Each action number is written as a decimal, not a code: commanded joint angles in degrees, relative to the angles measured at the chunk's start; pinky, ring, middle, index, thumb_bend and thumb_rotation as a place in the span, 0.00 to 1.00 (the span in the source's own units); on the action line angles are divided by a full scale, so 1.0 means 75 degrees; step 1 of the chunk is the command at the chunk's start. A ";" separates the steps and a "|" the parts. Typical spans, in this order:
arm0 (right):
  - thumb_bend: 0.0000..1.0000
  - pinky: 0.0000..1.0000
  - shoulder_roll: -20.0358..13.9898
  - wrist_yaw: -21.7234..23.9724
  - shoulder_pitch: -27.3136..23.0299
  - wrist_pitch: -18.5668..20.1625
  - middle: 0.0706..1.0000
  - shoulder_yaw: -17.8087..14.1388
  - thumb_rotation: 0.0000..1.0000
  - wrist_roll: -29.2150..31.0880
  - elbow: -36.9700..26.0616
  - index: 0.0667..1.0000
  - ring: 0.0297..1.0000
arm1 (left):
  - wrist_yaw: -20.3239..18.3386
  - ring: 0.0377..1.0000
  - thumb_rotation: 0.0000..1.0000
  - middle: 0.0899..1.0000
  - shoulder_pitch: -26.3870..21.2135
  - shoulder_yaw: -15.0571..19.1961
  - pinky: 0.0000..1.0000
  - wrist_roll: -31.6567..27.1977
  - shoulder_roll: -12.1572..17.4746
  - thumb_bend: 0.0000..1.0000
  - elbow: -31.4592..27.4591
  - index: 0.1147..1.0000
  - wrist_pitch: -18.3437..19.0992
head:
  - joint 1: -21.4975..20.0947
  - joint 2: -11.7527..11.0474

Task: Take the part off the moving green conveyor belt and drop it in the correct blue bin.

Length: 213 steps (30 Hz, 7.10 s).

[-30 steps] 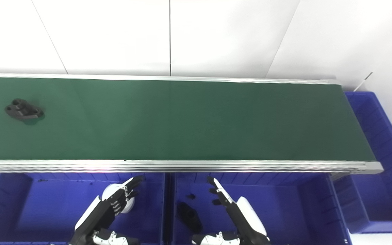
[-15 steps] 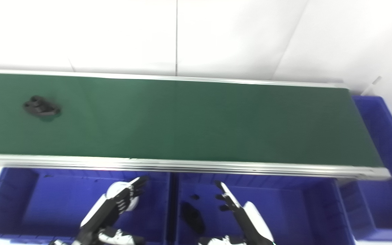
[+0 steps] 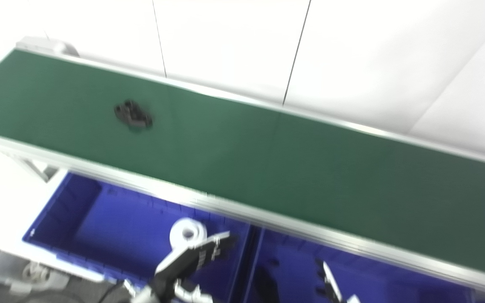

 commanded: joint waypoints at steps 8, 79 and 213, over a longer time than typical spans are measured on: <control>0.87 0.80 0.0011 -0.0422 -0.0051 -0.0752 0.96 -0.0117 0.45 0.0133 0.0128 1.00 0.90 | 0.0516 0.87 0.25 0.90 -0.0291 -0.0355 0.79 -0.0005 0.0059 0.91 0.0296 0.84 -0.0279 | -0.0049 -0.0514; 0.83 0.54 0.1761 0.0559 -0.7636 0.3857 0.70 0.1751 0.30 -0.3125 0.0676 0.81 0.63 | 0.1469 0.88 0.24 0.88 -0.0746 -0.0965 0.85 -0.0143 0.0667 0.88 0.0163 0.80 -0.0278 | -0.2052 0.0037; 0.51 0.26 -0.0506 0.1905 -0.1599 0.3994 0.41 0.0573 0.00 -0.2931 -0.3577 0.52 0.33 | 0.0189 0.91 0.25 0.92 0.0094 0.0182 0.84 -0.0975 0.0644 0.85 -0.1814 0.85 -0.0213 | -0.2978 0.3100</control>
